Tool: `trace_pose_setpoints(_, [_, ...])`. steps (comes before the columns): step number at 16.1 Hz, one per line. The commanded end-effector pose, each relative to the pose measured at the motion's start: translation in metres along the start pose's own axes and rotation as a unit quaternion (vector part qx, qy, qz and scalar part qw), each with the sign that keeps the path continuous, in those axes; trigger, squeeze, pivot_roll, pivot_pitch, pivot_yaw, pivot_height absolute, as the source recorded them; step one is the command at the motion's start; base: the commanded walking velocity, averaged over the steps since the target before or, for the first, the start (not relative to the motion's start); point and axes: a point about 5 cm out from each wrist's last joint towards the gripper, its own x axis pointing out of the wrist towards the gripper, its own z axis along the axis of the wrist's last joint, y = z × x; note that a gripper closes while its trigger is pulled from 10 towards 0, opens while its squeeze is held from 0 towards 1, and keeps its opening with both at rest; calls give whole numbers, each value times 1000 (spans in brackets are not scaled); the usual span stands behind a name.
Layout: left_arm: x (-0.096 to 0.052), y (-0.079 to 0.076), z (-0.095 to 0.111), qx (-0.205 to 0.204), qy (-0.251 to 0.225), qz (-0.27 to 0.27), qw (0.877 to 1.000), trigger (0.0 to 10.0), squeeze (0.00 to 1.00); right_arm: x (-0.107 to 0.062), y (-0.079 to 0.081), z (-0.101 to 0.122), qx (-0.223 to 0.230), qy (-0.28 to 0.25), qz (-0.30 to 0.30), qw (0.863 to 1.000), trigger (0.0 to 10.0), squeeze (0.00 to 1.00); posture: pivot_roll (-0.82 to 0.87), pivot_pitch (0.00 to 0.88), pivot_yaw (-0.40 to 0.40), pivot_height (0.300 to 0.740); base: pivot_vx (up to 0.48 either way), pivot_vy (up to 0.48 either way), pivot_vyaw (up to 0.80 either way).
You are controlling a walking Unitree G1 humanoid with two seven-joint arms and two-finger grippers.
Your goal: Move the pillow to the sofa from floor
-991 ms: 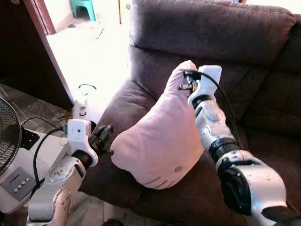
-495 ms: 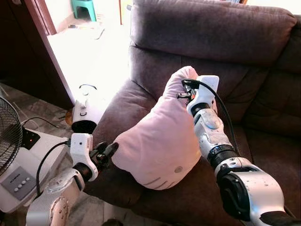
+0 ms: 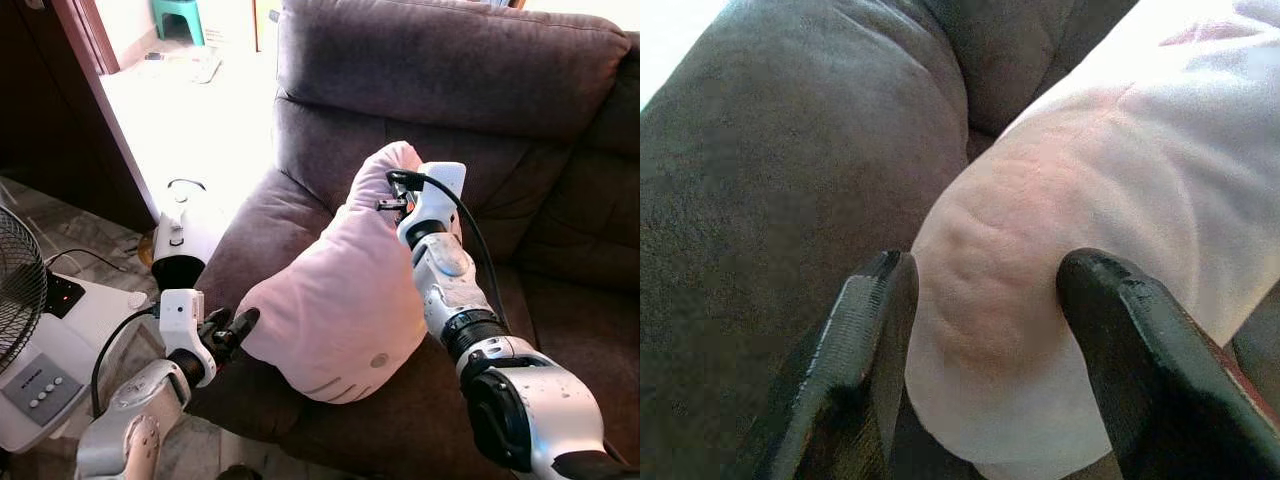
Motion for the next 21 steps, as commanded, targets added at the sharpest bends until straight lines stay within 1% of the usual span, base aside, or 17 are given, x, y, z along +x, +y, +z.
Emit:
trace_pose_setpoints(1, [3,2,-3,-1,1,-2,1000,10000,0,-3,-1,-7,-1,9,2,1000,10000,0,188,170,-71,718,0,0,0])
trace_pose_setpoints(3, [8,5,-7,-3,9,4,1000,10000,0,-4,-1,-8,-1,9,1,1000,10000,0,185,171,-70,718,0,0,0])
trace_pose_setpoints(6, [13,3,-13,-12,18,-6,1000,10000,0,-5,-1,-9,0,10,0,1000,10000,0,184,171,-69,718,0,0,0])
trace_pose_setpoints(8, [15,5,-17,-9,30,-4,1000,10000,0,-5,-2,-8,0,9,-1,1000,10000,0,178,170,-67,718,0,0,0])
trace_pose_setpoints(9, [16,5,-19,-10,34,-7,999,7647,0,-5,-2,-8,0,9,-2,1000,10000,0,175,167,-64,718,0,0,0])
trace_pose_setpoints(10, [17,5,-19,-13,33,-8,999,0,0,-5,-3,-8,0,8,-2,1000,10000,0,176,164,-64,718,0,0,0])
trace_pose_setpoints(13, [19,0,-21,-10,36,-25,999,0,0,-5,-3,-7,-1,7,-3,1000,10000,0,174,150,-62,718,0,0,0])
trace_pose_setpoints(21, [18,1,-19,-15,26,-26,999,0,0,-4,-3,-6,-1,6,-3,1000,10000,0,177,139,-65,718,0,0,0])
